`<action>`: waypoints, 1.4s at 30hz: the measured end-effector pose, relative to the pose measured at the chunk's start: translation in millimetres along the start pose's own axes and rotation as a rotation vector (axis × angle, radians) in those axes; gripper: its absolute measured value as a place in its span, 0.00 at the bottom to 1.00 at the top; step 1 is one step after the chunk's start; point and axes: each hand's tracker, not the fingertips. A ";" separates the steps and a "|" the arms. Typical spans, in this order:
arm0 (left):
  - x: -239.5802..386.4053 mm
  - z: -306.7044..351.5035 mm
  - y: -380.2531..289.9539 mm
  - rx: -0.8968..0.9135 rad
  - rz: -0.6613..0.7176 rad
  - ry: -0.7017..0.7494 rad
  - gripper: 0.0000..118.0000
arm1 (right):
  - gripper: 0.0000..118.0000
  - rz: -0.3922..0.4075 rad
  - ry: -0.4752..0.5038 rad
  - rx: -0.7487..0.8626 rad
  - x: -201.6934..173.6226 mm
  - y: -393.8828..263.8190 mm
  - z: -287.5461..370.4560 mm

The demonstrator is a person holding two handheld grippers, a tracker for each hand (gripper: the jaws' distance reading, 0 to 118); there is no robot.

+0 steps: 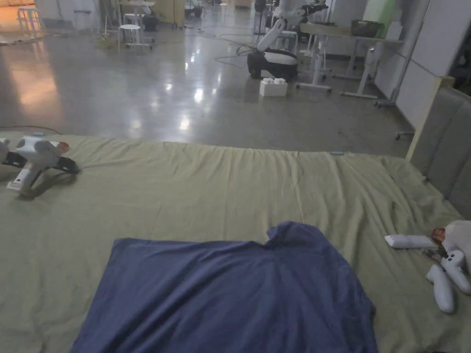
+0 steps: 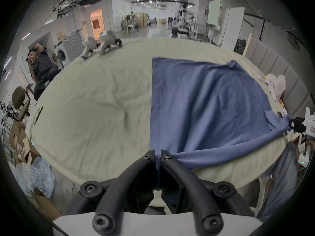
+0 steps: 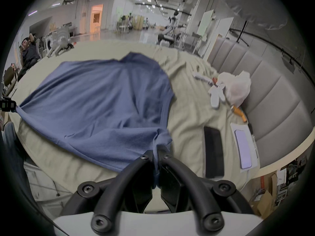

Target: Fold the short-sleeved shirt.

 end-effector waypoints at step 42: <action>86.2 70.6 92.7 0.704 -0.008 -0.053 0.00 | 0.00 -0.251 -0.023 0.849 -65.5 130.4 60.5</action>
